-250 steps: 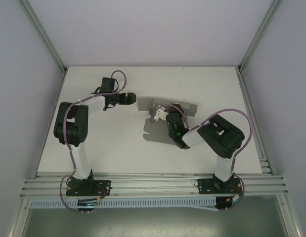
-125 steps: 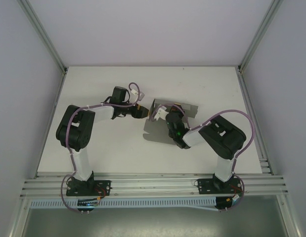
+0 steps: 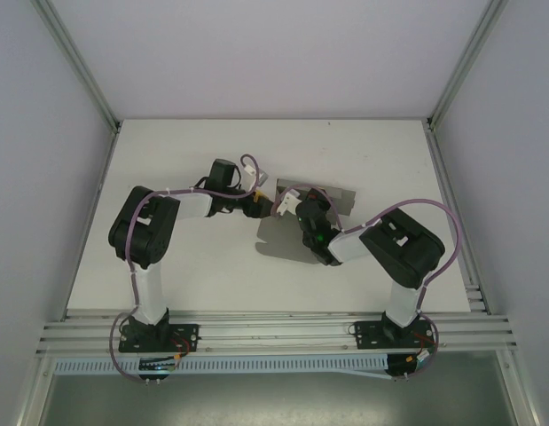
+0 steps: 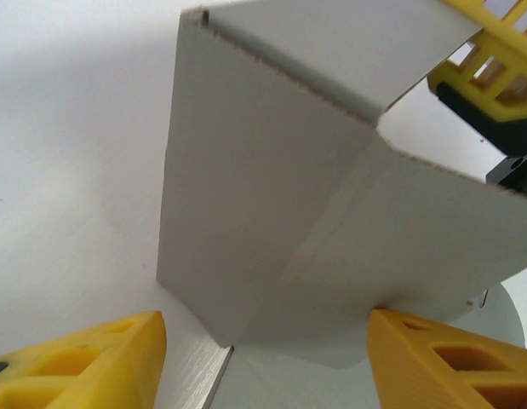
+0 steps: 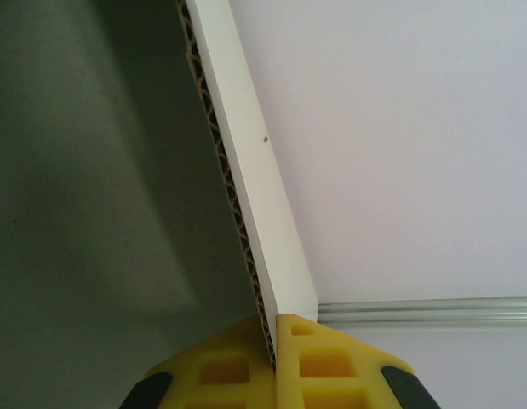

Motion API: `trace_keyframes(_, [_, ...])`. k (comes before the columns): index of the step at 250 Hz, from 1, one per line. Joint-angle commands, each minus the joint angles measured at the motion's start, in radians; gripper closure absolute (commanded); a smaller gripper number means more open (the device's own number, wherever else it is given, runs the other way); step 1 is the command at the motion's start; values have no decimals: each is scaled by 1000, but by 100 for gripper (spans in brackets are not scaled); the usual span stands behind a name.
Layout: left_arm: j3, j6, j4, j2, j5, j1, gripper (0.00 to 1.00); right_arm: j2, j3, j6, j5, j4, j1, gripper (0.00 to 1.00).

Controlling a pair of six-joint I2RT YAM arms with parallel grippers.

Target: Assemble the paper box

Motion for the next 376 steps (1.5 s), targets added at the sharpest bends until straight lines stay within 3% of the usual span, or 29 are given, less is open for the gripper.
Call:
trace_keyframes(1, [-3,25,36,23,30,-21,31,-16,13,55,-47,-65,3,100])
trace_keyframes(24, [9,10,60,31,-28,-25,32,-19,14,61,-63,-87,3,100])
trace_keyframes(73, [57,-54,183,71,-60,-24,45,-24,16,96,-101,-140,5,100])
trace_keyframes(115, [145,-26,133,121,-82,-29,41,-42,14,150,-147,-217,3,100])
trace_keyframes(141, [120,-42,208,106,-86,-29,45,-38,16,161,-159,-240,-3,100])
trace_keyframes(184, [176,-51,165,120,-79,-40,43,-32,34,185,-201,-301,-4,100])
trace_keyframes(243, [243,-85,114,156,-85,-48,65,-51,33,208,-235,-330,-4,100])
trace_keyframes(289, [245,-83,37,135,-253,-80,79,-69,25,211,-231,-342,-1,100])
trace_keyframes(302, [249,-88,-13,120,-375,-96,87,-76,24,217,-225,-346,1,100])
trace_keyframes(320, [240,-84,-69,104,-526,-124,82,-87,25,231,-216,-351,6,100])
trace_keyframes(338, [237,-110,-108,102,-668,-151,86,-101,26,252,-218,-366,13,100])
trace_keyframes(376, [181,-186,-40,108,-679,-165,89,-113,22,292,-226,-369,21,100])
